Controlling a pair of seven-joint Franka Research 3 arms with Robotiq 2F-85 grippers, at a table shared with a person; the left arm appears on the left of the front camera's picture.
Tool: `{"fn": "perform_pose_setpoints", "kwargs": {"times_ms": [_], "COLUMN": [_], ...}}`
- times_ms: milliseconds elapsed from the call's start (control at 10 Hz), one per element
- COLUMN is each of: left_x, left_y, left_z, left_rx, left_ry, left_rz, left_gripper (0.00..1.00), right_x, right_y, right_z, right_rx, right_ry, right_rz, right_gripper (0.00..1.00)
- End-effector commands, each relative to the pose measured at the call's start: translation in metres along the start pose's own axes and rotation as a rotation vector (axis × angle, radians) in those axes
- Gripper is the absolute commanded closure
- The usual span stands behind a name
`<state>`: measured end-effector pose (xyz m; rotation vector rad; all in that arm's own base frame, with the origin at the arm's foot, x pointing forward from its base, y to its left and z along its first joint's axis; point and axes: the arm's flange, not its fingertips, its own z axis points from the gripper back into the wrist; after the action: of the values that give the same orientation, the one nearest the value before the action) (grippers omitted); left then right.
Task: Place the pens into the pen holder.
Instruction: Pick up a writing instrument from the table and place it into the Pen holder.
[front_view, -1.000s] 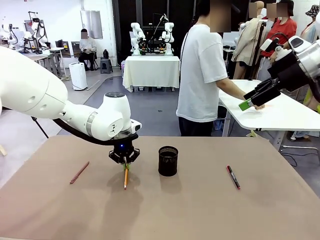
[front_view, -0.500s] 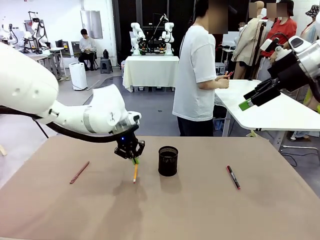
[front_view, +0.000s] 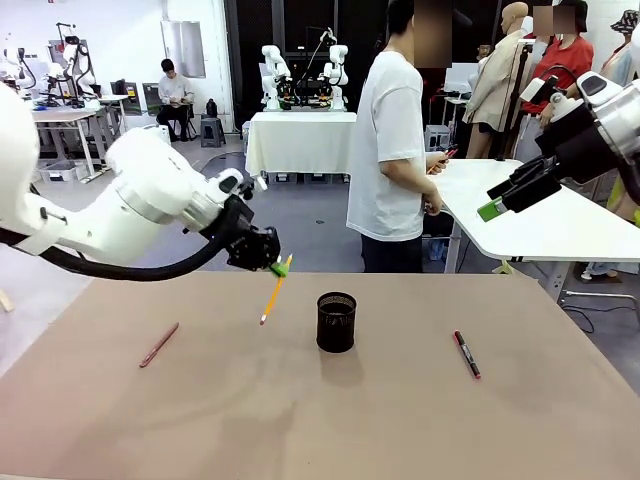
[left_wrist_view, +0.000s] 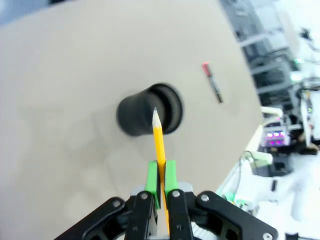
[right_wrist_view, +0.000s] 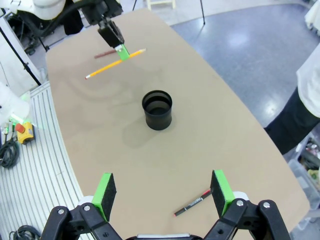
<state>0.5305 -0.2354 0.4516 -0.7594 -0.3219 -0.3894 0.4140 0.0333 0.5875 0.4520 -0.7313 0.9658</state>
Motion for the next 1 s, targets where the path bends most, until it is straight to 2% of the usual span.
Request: {"fn": "perform_pose_setpoints", "kwargs": {"times_ms": [0,100,200,300,400,500,600,700,900], "left_x": [-0.035,-0.040,-0.042,-0.049,-0.051,-0.052,-0.045,-0.030,-0.030], "left_y": [0.004,-0.007,-0.014,-0.023,-0.031,-0.034,-0.035,-0.049,-0.049], "left_z": [0.007,0.007,0.014,0.023,0.028,0.028,0.026,0.036,0.036], "left_rx": [-0.125,-0.124,-0.157,-0.194,-0.202,-0.192,-0.186,-0.128,-0.128], "left_ry": [-0.075,-0.157,-0.308,-0.354,-0.464,-0.512,-0.513,-0.460,-0.460], "left_rz": [-0.297,-0.423,-0.530,-0.639,-0.694,-0.727,-0.638,-0.662,-0.662], "left_gripper": [1.00,1.00,1.00,1.00,1.00,1.00,1.00,1.00,1.00], "right_x": [0.001,0.001,0.001,0.001,0.001,0.001,0.001,0.001,0.001], "right_y": [-0.001,-0.001,-0.001,-0.001,-0.001,-0.001,-0.001,-0.001,-0.001], "right_z": [0.000,0.000,0.000,0.000,0.000,0.000,0.000,0.000,0.000], "right_rx": [0.010,0.010,0.010,0.010,0.010,0.010,0.010,0.010,0.010], "right_ry": [-0.018,-0.018,-0.018,-0.018,-0.018,-0.018,-0.018,-0.018,-0.018], "right_rz": [0.006,0.006,0.006,0.006,0.006,0.006,0.006,0.006,0.006], "right_gripper": [0.00,0.00,0.00,0.00,0.00,0.00,0.00,0.00,0.00]}}
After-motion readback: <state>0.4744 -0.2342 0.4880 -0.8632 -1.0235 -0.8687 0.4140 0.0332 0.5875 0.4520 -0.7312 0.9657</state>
